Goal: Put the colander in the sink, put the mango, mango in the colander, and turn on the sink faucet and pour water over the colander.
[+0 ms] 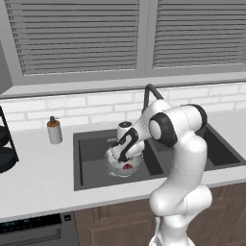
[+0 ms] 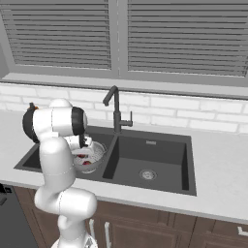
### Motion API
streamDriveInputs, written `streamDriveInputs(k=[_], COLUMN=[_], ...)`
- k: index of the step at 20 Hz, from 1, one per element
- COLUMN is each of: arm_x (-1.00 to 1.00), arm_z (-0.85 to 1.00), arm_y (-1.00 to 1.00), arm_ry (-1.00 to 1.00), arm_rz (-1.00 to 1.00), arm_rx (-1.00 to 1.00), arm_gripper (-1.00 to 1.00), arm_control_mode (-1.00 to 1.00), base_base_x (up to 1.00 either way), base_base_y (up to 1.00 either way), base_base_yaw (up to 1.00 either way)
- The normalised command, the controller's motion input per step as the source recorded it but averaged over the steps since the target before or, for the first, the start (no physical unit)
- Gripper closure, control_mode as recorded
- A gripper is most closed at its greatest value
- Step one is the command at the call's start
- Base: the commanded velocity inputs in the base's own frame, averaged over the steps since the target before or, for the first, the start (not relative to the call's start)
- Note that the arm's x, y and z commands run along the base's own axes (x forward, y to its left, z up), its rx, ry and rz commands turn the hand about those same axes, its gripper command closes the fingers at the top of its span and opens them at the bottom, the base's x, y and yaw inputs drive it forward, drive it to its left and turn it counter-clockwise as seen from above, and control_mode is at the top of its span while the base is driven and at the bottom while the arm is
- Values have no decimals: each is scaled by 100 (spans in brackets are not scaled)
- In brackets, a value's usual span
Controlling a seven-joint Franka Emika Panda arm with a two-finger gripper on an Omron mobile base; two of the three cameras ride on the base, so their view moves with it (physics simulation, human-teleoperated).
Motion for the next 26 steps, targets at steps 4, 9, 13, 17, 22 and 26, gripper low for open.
streamDriveInputs(k=[4,9,13,17,22,26], arm_x=[9,0,0,-10,-28,-39], arm_z=[-8,1,18,80,100,100], arm_y=[0,-1,0,-8,-21,-27], arm_ry=[1,0,0,-5,-12,-9], arm_rz=[-6,-5,-1,0,0,0], arm_rx=[0,0,0,3,13,17], arm_gripper=[-100,-100,-100,-100,-100,-100], arm_control_mode=[-100,-100,-100,-100,-100,-100], base_base_x=[0,0,0,0,0,0], base_base_y=[0,0,0,0,0,0], base_base_yaw=[0,0,0,0,0,0])
